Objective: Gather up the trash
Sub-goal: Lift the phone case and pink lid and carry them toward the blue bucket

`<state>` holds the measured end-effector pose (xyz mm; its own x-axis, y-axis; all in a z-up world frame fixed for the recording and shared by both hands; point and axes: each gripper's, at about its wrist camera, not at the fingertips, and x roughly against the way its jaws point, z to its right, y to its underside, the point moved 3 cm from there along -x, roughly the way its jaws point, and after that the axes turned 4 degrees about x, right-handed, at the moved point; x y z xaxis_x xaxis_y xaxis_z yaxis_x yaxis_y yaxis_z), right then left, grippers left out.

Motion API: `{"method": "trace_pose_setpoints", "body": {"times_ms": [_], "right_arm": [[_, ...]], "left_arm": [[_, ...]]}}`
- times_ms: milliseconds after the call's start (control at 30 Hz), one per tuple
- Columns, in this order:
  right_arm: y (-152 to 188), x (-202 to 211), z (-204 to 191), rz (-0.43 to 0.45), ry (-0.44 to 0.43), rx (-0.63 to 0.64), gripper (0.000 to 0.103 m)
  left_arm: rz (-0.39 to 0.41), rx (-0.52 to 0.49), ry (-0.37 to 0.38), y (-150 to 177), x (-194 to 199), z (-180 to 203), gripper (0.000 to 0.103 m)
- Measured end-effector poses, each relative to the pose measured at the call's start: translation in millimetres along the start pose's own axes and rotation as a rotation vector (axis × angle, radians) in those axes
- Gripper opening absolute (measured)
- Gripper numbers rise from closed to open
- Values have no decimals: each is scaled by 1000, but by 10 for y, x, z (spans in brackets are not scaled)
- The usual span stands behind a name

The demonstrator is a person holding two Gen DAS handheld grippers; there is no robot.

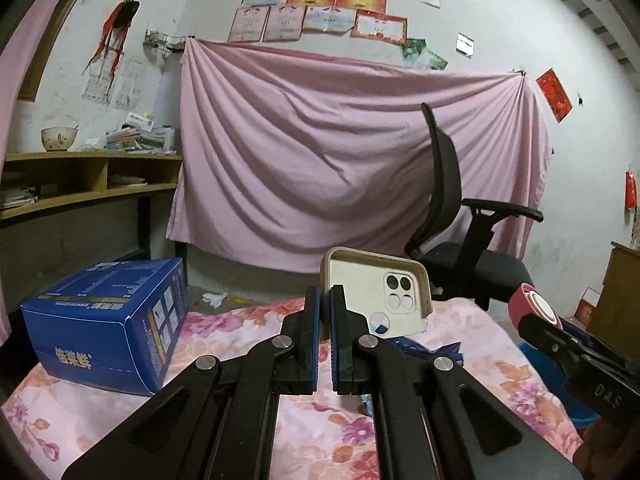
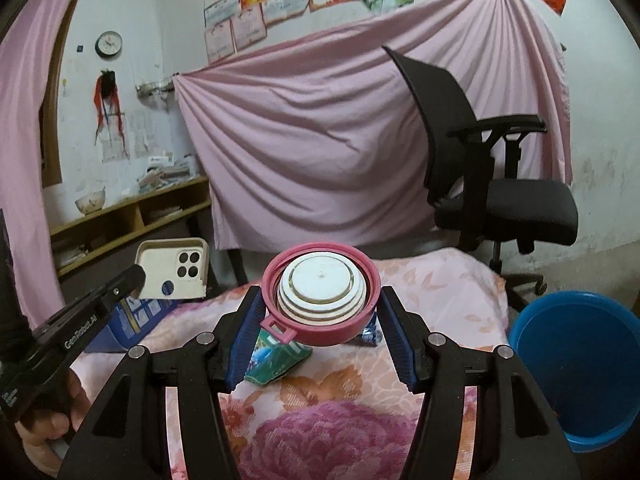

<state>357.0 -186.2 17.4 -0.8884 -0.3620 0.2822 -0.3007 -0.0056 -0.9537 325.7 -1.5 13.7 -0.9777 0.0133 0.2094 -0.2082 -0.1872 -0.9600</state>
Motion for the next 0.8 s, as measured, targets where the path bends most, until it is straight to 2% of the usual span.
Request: {"method": "trace_pose_setpoints", "body": {"times_ms": [200,400,567,800], "right_arm": [[-93,219,49,93,88,83,56],[-189,528,271,186,170,92,56],[-239,734,530,230,230,50,56],[-239,992,1113,244,326,-92,56]], "left_arm": [[67,-4,30,-110,122,187,3],[133,-42,76,-275,268,523,3],[126,-81,134,-348,265,912,3],[44,-92,225,-332,118,1473,3]]}}
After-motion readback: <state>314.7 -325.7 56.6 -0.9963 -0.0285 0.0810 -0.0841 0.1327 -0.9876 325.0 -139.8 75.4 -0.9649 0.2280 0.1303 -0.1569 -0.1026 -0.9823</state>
